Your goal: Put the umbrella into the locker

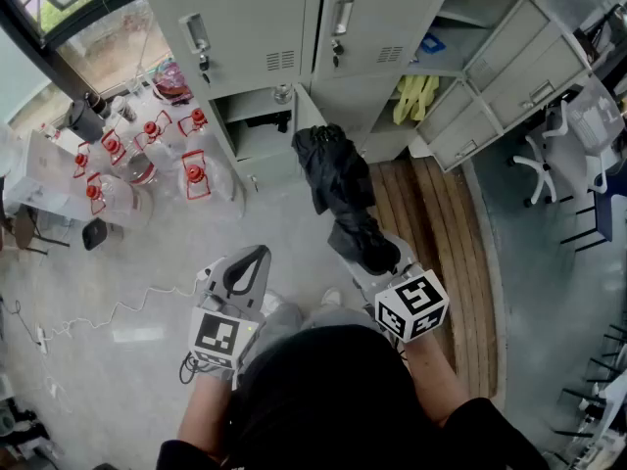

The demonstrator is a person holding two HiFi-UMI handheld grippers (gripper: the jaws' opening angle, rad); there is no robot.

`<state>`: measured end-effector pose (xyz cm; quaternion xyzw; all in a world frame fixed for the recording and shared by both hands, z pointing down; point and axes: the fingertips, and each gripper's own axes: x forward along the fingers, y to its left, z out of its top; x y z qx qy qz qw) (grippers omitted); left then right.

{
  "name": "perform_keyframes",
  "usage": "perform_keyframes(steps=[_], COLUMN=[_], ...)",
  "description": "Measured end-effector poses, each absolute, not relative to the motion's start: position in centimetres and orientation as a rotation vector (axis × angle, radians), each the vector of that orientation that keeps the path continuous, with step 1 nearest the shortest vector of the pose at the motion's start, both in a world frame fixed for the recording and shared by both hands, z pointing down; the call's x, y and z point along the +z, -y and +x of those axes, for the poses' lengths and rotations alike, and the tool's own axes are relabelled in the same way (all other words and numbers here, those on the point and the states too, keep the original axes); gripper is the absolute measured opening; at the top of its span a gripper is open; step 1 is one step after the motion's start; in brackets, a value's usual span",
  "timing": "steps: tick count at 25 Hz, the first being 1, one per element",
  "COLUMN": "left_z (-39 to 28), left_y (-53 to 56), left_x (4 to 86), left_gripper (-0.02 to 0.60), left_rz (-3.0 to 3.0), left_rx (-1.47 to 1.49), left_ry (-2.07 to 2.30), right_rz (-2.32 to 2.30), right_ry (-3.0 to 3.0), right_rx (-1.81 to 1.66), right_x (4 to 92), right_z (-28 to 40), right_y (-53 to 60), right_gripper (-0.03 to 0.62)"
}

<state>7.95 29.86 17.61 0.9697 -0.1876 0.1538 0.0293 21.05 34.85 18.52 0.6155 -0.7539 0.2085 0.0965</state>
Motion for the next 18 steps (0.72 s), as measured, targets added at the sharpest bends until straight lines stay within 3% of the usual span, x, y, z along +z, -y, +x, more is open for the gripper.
perform_keyframes(steps=[18], left_z=[14.8], left_y=[-32.0], left_x=[17.4], left_gripper=[0.011], left_rz=[2.977], left_rx=[0.555], left_ry=[0.642], right_rz=[1.826], right_ry=[2.266], right_rx=[0.606], right_x=[19.1], right_z=[28.6], right_y=[-36.9], right_gripper=[0.227])
